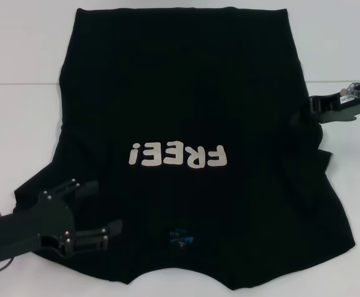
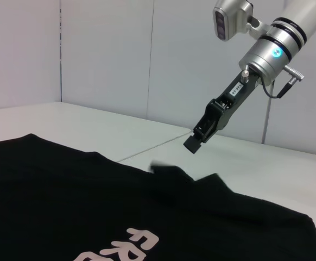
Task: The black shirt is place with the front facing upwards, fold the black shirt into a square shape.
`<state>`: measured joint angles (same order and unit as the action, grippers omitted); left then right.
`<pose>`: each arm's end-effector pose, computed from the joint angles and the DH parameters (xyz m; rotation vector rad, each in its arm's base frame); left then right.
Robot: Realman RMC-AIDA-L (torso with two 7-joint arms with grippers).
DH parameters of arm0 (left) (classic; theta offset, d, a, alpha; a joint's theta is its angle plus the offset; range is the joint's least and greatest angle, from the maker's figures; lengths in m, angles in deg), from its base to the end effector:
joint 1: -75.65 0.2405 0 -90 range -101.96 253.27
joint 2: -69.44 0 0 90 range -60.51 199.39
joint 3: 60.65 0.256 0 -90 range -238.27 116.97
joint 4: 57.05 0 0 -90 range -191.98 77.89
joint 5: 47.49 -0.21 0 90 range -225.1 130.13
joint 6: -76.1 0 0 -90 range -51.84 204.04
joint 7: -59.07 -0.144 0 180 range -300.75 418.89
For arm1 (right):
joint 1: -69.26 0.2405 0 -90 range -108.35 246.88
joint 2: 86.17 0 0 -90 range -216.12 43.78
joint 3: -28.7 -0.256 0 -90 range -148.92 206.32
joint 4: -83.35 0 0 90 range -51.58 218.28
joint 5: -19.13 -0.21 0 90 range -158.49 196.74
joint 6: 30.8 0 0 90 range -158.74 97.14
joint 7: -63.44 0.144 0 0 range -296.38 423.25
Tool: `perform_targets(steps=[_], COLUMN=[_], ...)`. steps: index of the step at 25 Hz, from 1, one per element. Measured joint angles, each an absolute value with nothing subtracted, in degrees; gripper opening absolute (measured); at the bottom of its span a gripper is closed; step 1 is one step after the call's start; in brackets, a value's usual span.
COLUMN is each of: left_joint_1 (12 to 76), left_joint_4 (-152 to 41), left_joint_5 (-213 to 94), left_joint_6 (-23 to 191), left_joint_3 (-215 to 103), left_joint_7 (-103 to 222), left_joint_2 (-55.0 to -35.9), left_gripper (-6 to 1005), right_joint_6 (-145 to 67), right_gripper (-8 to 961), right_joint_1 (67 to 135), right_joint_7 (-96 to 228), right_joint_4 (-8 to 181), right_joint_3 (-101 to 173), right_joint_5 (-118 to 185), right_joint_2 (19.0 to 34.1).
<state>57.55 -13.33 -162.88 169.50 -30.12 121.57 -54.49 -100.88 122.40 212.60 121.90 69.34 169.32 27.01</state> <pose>-0.3089 0.2693 0.0055 -2.5534 -0.4656 -0.6937 0.2183 0.4518 0.0394 -2.1599 1.5417 0.0938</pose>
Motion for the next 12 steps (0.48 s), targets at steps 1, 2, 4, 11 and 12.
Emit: perform_targets(steps=[1,2,4,11,12], left_joint_1=[57.6,57.6,57.6,57.7,57.6], left_joint_4=[-13.4,-13.4,-13.4,-13.5,-13.4], left_joint_5=[-162.9,-162.9,-162.9,-162.9,-162.8], left_joint_6=[169.5,169.5,169.4,169.7,169.9], left_joint_3=[-30.1,-30.1,-30.2,-30.8,-31.4], left_joint_7=[121.6,121.6,121.6,124.5,126.9], left_joint_2=[-54.49,-54.49,-54.48,-54.57,-54.53], left_gripper=[950,950,950,950,950], right_joint_6=[-100.9,-101.0,-101.4,-103.8,-104.4], right_gripper=[48,50,117,543,590], right_joint_1=[122.4,122.4,122.1,117.7,116.4], right_joint_7=[212.4,212.2,211.8,206.4,204.6], right_joint_4=[121.9,121.9,121.9,121.3,121.3], right_joint_3=[69.3,69.4,69.4,68.5,68.5], right_joint_5=[168.7,167.5,164.9,152.7,150.4], right_joint_2=[27.03,27.01,26.79,25.00,24.69])
